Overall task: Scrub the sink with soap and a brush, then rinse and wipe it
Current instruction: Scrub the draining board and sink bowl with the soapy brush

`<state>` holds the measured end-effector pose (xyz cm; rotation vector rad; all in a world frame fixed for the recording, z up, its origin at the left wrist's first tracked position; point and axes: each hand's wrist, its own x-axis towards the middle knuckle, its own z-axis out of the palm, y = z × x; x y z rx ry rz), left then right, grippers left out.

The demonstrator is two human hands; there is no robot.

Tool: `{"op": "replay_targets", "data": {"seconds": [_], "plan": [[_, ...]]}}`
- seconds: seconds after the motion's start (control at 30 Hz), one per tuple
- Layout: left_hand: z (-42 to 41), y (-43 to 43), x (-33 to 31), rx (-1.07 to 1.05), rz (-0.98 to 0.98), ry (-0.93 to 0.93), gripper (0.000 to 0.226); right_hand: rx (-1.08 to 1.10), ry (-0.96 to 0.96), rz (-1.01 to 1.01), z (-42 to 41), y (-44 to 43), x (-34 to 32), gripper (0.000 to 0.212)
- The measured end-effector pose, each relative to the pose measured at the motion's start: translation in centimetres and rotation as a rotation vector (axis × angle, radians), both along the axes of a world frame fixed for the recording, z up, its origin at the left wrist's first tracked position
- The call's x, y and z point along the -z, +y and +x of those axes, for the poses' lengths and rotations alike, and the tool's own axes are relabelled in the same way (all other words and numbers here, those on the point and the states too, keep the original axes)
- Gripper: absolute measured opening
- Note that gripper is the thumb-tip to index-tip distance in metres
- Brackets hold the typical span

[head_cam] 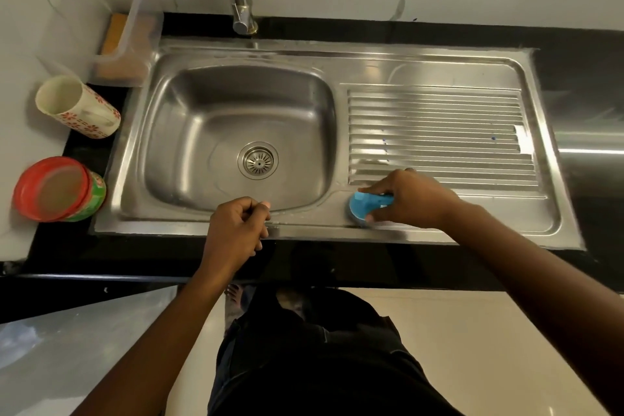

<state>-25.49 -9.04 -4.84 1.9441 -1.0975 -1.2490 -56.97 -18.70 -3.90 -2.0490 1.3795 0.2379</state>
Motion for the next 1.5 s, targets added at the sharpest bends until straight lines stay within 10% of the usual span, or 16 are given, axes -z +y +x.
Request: {"op": "replay_targets", "data": {"seconds": [0.27,0.63,1.5], "plan": [[-1.8,-0.2,-0.3,0.033,0.0,-0.011,0.029,0.016,-0.135,-0.041,7.5,2.0,1.8,0.054],[-0.9,-2.3,-0.1,0.174,0.014,0.023,0.03,0.417,-0.092,-0.037,0.4,2.0,1.0,0.046],[-7.0,-4.4,0.0,0.253,-0.018,0.072,0.029,0.454,0.042,-0.022,-8.2,5.2,0.1,0.06]]}}
